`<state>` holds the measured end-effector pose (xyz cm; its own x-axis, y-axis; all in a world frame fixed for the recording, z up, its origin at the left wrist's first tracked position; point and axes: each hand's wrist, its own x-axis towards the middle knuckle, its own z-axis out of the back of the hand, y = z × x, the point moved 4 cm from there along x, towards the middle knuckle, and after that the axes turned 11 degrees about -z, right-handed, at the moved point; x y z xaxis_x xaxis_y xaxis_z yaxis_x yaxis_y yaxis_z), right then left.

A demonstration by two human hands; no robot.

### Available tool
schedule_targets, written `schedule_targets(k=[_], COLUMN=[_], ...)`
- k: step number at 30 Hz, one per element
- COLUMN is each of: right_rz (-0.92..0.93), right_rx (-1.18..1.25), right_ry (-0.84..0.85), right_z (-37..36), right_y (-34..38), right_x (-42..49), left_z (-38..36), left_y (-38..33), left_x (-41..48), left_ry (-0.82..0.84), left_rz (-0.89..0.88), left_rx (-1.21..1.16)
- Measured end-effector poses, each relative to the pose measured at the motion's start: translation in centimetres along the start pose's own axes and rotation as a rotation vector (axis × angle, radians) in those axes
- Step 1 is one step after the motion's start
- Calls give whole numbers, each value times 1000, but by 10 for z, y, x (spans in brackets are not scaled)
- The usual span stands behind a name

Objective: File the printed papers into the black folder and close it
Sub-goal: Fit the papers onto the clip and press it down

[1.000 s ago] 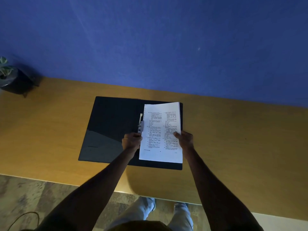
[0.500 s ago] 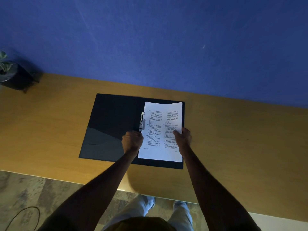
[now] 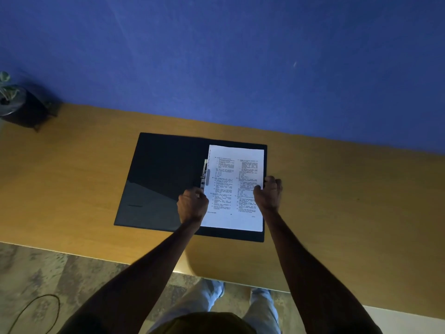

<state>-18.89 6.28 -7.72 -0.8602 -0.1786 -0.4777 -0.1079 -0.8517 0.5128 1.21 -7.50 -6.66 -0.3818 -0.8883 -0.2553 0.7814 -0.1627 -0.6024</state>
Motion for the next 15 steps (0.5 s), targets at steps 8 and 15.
schedule_targets(k=[8, 15], right_rz=[-74, -115], right_rx=[76, 96], right_ry=[28, 29], right_z=[-2, 3], right_y=[1, -1], right_x=[6, 12], left_z=[-3, -4], left_y=[1, 0], left_x=[-3, -6], left_ry=[3, 12], left_rz=[-4, -29], left_rx=[-42, -8])
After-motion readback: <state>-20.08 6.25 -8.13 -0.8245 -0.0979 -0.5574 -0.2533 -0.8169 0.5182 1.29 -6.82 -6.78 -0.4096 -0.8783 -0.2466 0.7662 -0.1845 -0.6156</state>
